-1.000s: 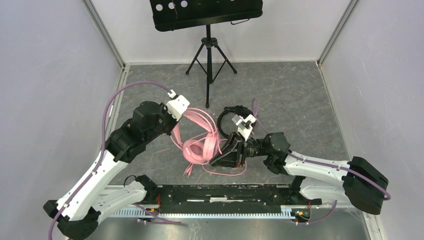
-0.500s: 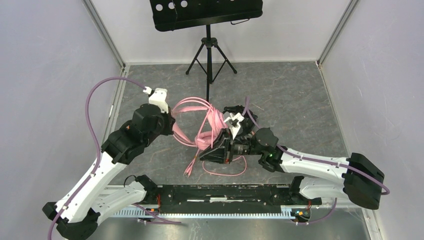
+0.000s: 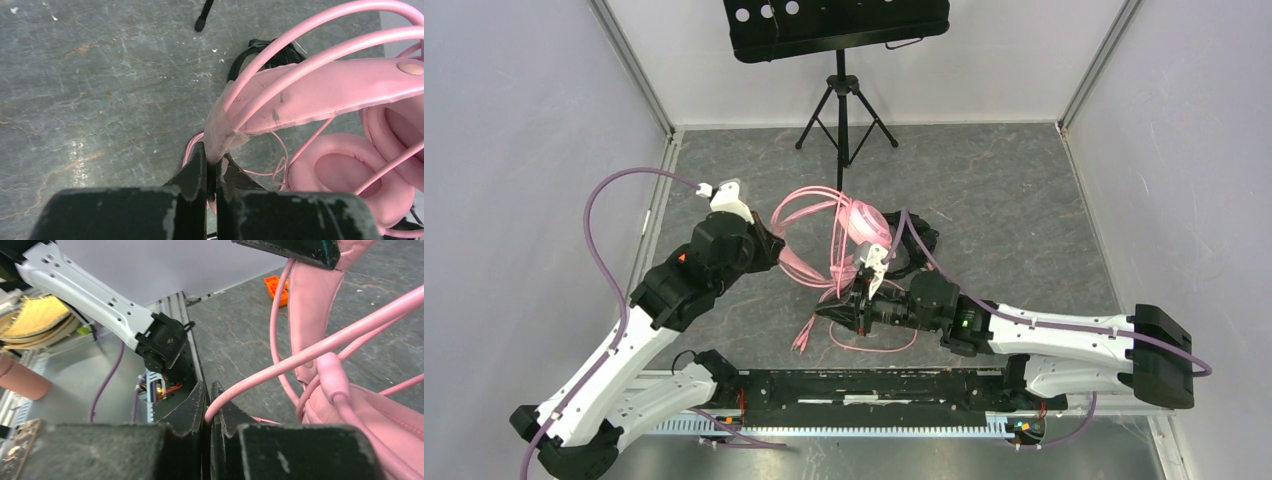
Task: Wrap the headphones
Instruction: Wrap the headphones cable around the headphones.
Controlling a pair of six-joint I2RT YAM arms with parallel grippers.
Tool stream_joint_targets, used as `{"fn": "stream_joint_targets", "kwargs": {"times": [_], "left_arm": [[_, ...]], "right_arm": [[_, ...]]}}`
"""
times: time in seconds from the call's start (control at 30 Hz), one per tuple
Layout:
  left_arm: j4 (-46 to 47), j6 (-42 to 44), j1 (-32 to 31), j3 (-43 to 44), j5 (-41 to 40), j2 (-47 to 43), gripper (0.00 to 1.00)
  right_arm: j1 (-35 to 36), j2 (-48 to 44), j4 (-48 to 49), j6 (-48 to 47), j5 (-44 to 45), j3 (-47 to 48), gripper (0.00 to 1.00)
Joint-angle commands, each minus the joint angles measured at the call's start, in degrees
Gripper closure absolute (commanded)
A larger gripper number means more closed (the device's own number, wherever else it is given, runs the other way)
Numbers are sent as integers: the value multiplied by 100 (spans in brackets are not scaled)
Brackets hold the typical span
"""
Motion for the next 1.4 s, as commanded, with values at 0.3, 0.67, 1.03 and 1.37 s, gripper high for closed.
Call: {"fn": "stream_joint_targets", "kwargs": {"times": [0.3,0.67,1.03,1.37], "left_arm": [[1494,-540,25,-173,197,110,98],[1838,-177,25,-384,222,102,98],[1583,-1040,43,64,406,133,98],[1476,-1493,42,411,834,28,98]], "right_arm": [[368,-111,-721,-1136,1508,568,100],[365,266,-1156,-1464,1533,1331,100],[368,126,-1031,-1966,1188,471,90],[368,-311,253,-3446,1491,-724,90]]}}
